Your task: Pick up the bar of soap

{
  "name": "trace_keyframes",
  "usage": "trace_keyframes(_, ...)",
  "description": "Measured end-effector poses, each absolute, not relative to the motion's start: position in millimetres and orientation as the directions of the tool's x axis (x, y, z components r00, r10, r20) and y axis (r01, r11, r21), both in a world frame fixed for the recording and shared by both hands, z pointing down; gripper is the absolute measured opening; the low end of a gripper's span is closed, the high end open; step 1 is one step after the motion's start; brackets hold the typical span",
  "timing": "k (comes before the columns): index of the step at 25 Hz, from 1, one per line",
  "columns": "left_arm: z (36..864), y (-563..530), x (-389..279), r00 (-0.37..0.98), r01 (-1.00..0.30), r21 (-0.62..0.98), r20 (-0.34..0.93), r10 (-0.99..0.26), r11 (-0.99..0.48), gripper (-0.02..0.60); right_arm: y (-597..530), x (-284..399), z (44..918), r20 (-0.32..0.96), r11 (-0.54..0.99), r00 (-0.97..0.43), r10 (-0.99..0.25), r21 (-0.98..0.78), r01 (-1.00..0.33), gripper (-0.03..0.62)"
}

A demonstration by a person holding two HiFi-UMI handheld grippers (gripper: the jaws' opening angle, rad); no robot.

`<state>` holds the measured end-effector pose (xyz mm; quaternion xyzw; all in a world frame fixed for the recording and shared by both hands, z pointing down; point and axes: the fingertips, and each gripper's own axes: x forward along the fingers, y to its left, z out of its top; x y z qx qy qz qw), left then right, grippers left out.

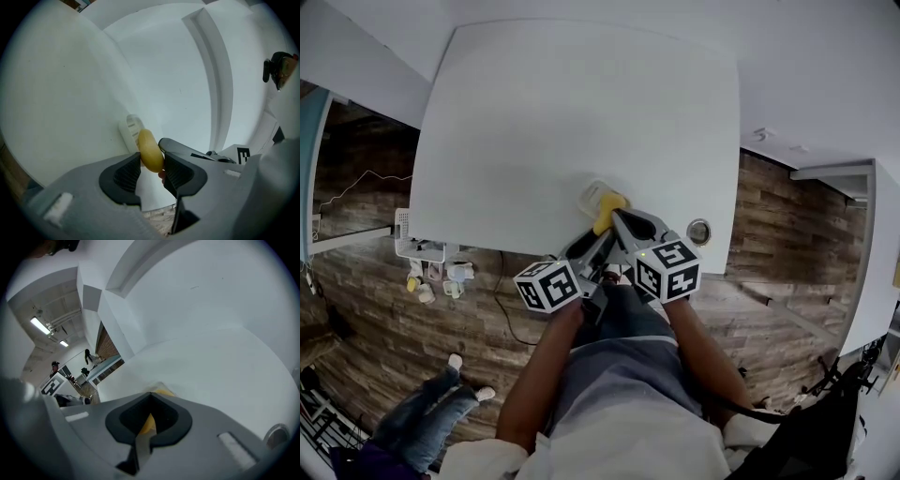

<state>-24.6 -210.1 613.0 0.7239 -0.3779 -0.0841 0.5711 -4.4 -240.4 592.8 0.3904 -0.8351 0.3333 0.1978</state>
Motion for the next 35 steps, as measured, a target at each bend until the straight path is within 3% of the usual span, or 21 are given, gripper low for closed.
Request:
trace_keyframes(20, 604, -212, -25, 0.720, -0.355, 0.934, 0.249, -0.647, -0.036, 0.149, -245, 6, 585, 0.536, 0.419, -0.635, -0.557, -0.479, -0.772, 0.002)
trace_keyframes(35, 608, -226, -25, 0.665, -0.492, 0.870, 0.351, -0.659, -0.032, 0.160, -247, 11, 592, 0.544, 0.353, -0.629, -0.555, -0.531, -0.771, 0.002)
